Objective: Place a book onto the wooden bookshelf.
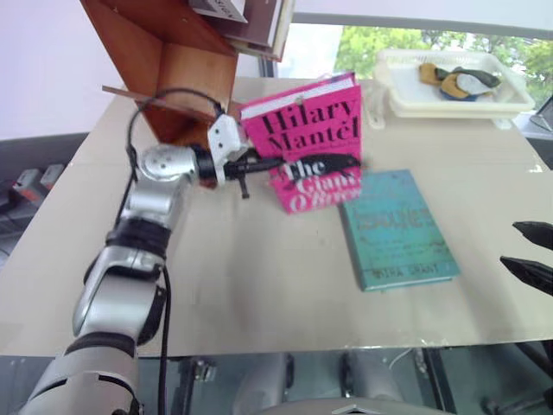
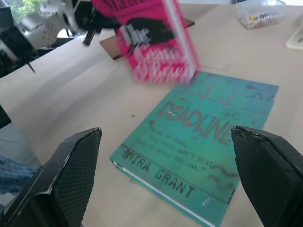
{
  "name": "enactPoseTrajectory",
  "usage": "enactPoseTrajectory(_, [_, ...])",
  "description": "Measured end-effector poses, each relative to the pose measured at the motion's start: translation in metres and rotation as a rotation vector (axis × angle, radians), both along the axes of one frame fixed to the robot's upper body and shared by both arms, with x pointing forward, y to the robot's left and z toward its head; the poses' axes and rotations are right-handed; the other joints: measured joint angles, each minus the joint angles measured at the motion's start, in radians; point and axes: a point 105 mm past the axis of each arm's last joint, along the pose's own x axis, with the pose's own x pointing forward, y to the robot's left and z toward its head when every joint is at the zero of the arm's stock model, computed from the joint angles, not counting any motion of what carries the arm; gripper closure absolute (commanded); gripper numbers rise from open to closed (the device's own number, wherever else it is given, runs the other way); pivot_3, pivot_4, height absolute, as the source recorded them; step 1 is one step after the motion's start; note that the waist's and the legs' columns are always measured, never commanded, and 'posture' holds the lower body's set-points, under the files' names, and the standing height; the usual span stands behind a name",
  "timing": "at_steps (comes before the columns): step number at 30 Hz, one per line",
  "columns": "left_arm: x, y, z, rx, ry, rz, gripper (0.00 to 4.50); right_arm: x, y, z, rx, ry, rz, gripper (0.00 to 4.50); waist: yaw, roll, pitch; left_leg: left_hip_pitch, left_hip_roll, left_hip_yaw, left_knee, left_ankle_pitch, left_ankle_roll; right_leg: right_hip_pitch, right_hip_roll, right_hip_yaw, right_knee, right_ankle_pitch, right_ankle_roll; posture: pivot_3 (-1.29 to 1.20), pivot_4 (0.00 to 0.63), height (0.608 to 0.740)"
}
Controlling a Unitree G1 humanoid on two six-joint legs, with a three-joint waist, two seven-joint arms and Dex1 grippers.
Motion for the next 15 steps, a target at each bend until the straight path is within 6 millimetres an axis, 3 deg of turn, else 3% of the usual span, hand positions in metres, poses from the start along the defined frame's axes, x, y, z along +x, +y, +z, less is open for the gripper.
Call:
enactPoseTrajectory(2, [0.006, 0.002, -0.01, 0.016, -0.027, 0.045, 4.48, 0.0, -0.002, -0.003, 0.006, 0.009, -0.009, 0.0, -0.003, 0.003, 0.001, -0.002, -0.001, 0.001, 0.001, 0.0, 0.0, -0.002, -0.001, 0.001, 0.001, 0.002, 0.003, 0.0, 0.15, 0.74])
enactPoseTrajectory(5, [0.006, -0.015, -0.003, -0.048, -0.08, 0.023, 4.48, 0.0, -0.001, -0.003, 0.004, 0.008, -0.005, 0.0, 0.006, 0.0, 0.002, -0.02, -0.001, -0.002, 0.008, 0.0, 0.001, -0.018, 0.0, -0.003, 0.007, 0.003, 0.005, 0.0, 0.15, 0.74])
enactPoseTrajectory(8, [0.001, -0.022, 0.015, -0.081, -0.195, 0.0, 4.48, 0.001, -0.002, -0.004, 0.001, 0.009, -0.007, 0.0, 0.007, 0.0, 0.002, -0.037, -0.002, -0.004, 0.013, 0.003, -0.004, -0.033, 0.003, -0.005, 0.009, 0.003, 0.005, 0.0, 0.15, 0.74])
enactPoseTrajectory(15, [-0.012, -0.029, 0.063, -0.141, -0.494, 0.016, 4.48, 0.006, -0.001, -0.004, -0.001, 0.004, -0.003, 0.0, 0.009, 0.0, 0.003, -0.034, -0.006, -0.002, 0.015, 0.003, -0.003, -0.031, 0.005, -0.006, 0.009, 0.005, 0.008, 0.0, 0.15, 0.74])
